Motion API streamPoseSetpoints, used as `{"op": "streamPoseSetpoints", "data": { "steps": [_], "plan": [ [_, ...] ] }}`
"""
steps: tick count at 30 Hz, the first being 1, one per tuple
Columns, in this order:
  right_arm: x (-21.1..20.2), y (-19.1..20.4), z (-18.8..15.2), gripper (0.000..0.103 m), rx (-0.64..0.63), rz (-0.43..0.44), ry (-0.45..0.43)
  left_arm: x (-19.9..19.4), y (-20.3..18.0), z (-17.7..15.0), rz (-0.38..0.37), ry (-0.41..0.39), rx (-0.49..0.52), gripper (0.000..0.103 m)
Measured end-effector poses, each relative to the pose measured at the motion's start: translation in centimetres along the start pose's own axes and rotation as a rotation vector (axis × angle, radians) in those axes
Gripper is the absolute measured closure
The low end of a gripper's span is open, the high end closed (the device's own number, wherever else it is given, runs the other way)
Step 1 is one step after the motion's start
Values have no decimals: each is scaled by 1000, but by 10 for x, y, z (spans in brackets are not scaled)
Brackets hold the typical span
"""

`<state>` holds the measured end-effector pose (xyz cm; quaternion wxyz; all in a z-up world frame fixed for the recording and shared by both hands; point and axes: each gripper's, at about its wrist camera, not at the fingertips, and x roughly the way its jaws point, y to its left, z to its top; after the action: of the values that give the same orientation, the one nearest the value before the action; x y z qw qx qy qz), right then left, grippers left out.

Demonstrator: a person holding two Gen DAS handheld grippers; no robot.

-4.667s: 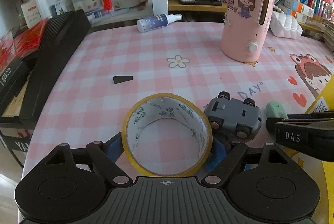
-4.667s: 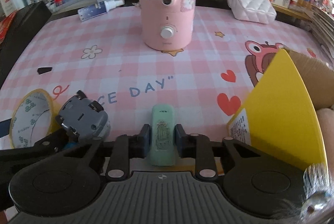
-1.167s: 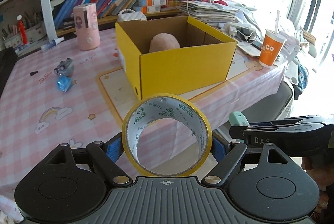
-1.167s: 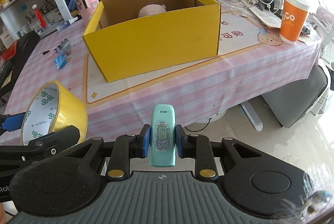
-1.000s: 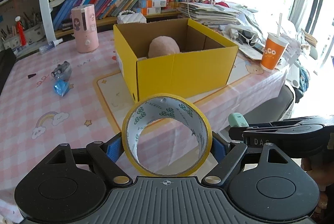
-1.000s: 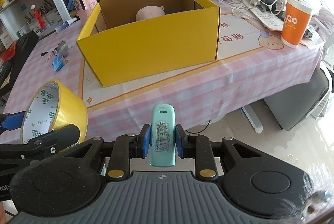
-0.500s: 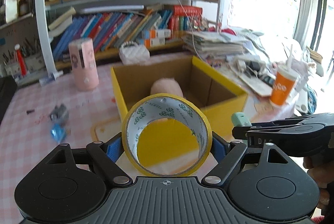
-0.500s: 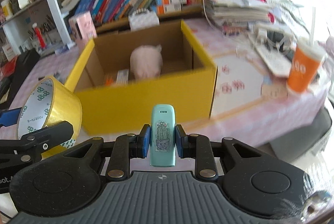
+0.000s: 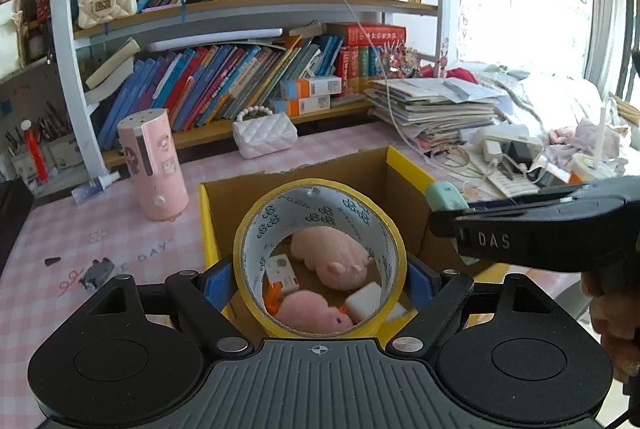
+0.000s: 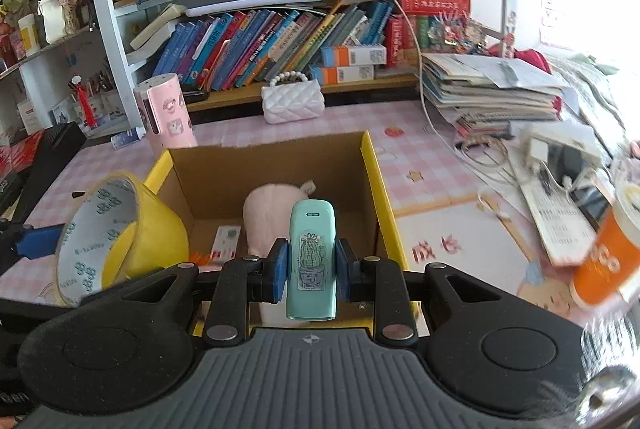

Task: Organize objects
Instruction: 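Lower the tape roll into the box with the left tool while the right tool releases the green stick inside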

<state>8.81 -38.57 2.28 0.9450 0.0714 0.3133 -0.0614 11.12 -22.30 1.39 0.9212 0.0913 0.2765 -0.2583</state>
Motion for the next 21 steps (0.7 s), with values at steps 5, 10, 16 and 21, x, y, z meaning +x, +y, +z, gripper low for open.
{"op": "streamPoseSetpoints", "data": {
  "steps": [5,10,16,21],
  "plan": [
    [24,-5,14,80,-34,28,16,24,-5,6,31,26,16,19],
    [50,-7,21,80,-73,54,58,45,-8,6,56,63,37,19],
    [78,-2,22,80,-143,84,112,63,-8,2,79,108,51,19],
    [97,3,22,80,-196,103,150,73,-7,-1,94,141,56,19]
  ]
}}
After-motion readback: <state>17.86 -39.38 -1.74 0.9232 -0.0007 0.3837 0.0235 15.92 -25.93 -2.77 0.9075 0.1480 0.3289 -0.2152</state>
